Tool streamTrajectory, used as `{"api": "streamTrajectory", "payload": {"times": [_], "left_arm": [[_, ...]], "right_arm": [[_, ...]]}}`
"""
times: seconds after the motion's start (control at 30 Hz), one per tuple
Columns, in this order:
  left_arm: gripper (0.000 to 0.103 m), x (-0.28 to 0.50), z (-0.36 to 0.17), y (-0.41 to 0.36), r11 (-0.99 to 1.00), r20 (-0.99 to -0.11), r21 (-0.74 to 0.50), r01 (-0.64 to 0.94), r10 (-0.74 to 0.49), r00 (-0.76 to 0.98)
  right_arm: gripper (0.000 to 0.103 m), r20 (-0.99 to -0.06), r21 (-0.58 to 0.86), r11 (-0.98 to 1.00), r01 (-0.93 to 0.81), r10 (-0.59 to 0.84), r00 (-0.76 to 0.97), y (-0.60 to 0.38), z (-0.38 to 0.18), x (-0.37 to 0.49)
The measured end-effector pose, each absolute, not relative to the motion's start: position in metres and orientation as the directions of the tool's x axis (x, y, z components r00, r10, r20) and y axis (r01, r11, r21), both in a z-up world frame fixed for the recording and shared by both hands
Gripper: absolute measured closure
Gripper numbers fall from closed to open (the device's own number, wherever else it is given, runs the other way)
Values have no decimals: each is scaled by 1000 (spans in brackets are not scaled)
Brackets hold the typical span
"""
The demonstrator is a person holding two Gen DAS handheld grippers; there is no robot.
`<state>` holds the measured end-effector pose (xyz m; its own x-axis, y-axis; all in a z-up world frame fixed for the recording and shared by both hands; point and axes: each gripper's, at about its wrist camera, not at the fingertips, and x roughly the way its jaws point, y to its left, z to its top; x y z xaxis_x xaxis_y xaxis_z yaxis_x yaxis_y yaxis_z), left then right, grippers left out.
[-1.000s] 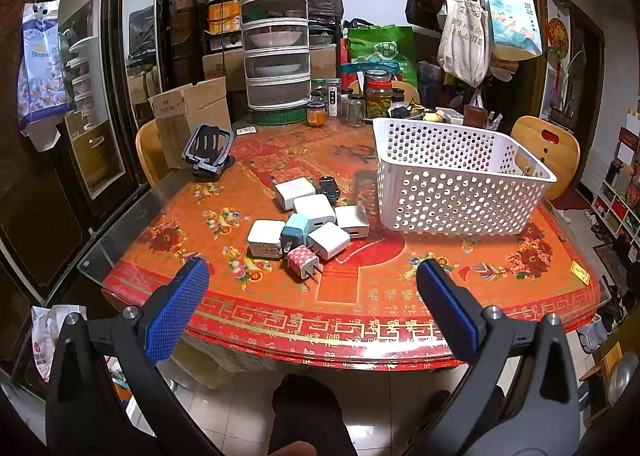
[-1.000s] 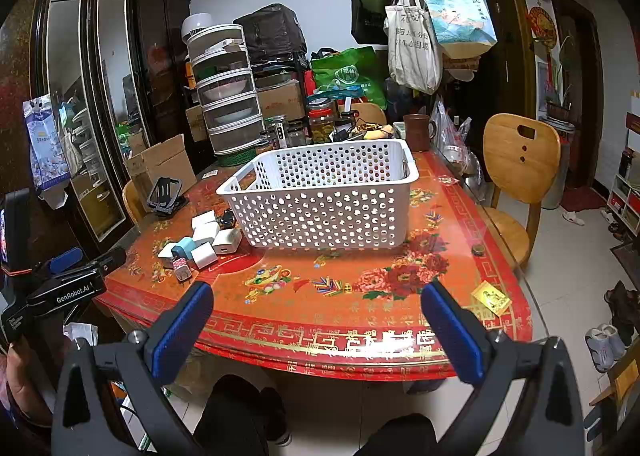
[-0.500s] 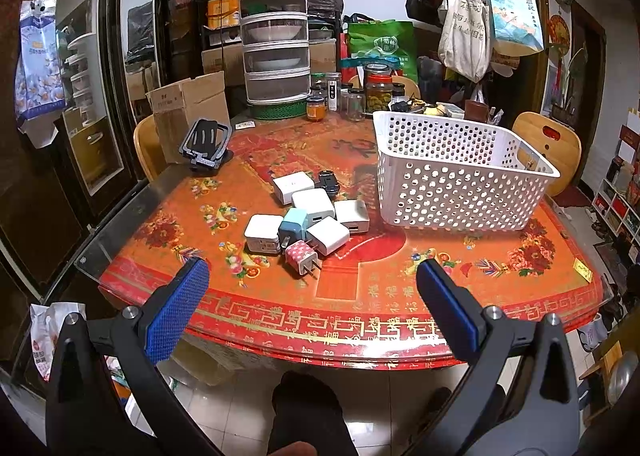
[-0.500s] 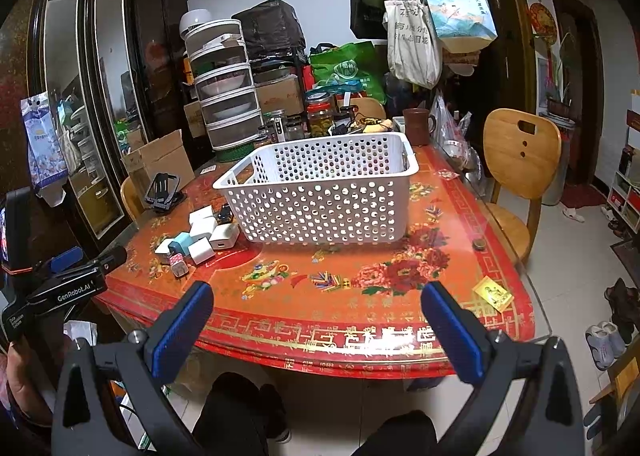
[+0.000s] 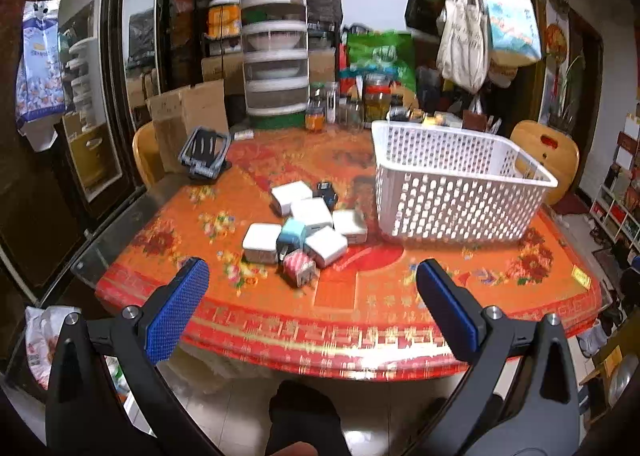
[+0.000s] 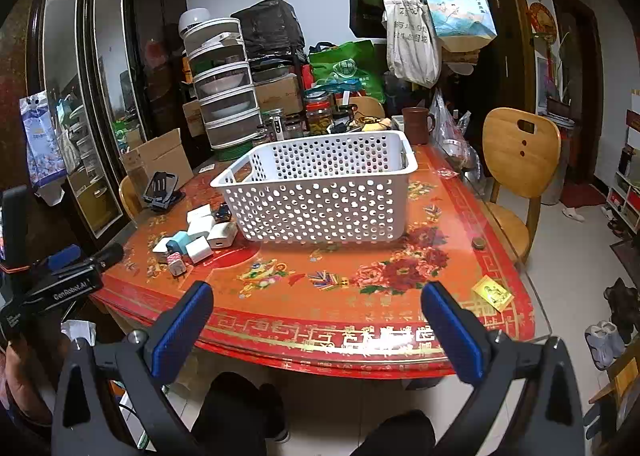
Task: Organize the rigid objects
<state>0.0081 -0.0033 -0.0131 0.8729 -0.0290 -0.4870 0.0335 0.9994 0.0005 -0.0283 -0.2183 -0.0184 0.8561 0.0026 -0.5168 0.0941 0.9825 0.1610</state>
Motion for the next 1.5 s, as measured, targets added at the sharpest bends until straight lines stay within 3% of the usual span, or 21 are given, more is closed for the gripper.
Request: {"api": "streamTrajectory", "payload": {"times": [0.1, 0.2, 0.3, 0.4, 0.5, 0.63, 0.8, 0.87, 0.97, 1.07, 1.23, 1.33, 1.4, 1.5], "left_arm": [[1, 20, -12, 1, 999, -431, 16, 32, -22, 902], [1, 49, -14, 17, 997, -434, -34, 67, -75, 898], [1, 90, -30, 33, 998, -529, -25, 64, -67, 846], [1, 117, -50, 49, 1000, -570, 21, 9, 5, 821], [1, 134, -67, 67, 1000, -610, -18, 14, -22, 792], [1, 150, -88, 76, 1000, -651, -8, 1, -6, 759], [1, 165, -110, 74, 1000, -678, 5, 22, -12, 735], [1, 170, -115, 65, 999, -685, 14, 46, -23, 728], [1, 179, -124, 56, 997, -694, 56, 61, -5, 720], [1, 187, -127, 57, 998, -699, 40, 57, -13, 715], [1, 195, -129, 56, 996, -703, 29, 80, -36, 710], [16, 201, -130, 46, 992, -705, 57, 114, -41, 708], [36, 204, -130, 40, 989, -704, 74, 130, -41, 709], [49, 209, -130, 35, 987, -702, 87, 137, -37, 711]], "right_arm": [[0, -502, 154, 982, 108, -17, 865, -230, -18, -14], [0, -478, 143, 978, 155, -69, 876, -255, -7, 15], [0, -473, 152, 969, 193, -100, 875, -293, 5, 64], [0, -606, 131, 956, 261, -132, 784, -335, -5, 140], [0, -721, 142, 936, 323, -126, 682, -366, -29, 194], [19, -780, 185, 925, 331, -67, 623, -384, -57, 231], [34, -776, 225, 926, 302, -17, 630, -379, -66, 244], [48, -771, 250, 926, 285, 12, 637, -375, -68, 244], [61, -762, 315, 912, 263, 78, 642, -374, -72, 249], [66, -753, 342, 903, 259, 98, 650, -372, -74, 250], [67, -744, 344, 899, 270, 85, 663, -370, -73, 248], [68, -745, 330, 902, 278, 68, 664, -368, -72, 249], [68, -746, 327, 903, 279, 65, 663, -369, -72, 249], [68, -748, 324, 903, 283, 62, 661, -369, -72, 249]]}}
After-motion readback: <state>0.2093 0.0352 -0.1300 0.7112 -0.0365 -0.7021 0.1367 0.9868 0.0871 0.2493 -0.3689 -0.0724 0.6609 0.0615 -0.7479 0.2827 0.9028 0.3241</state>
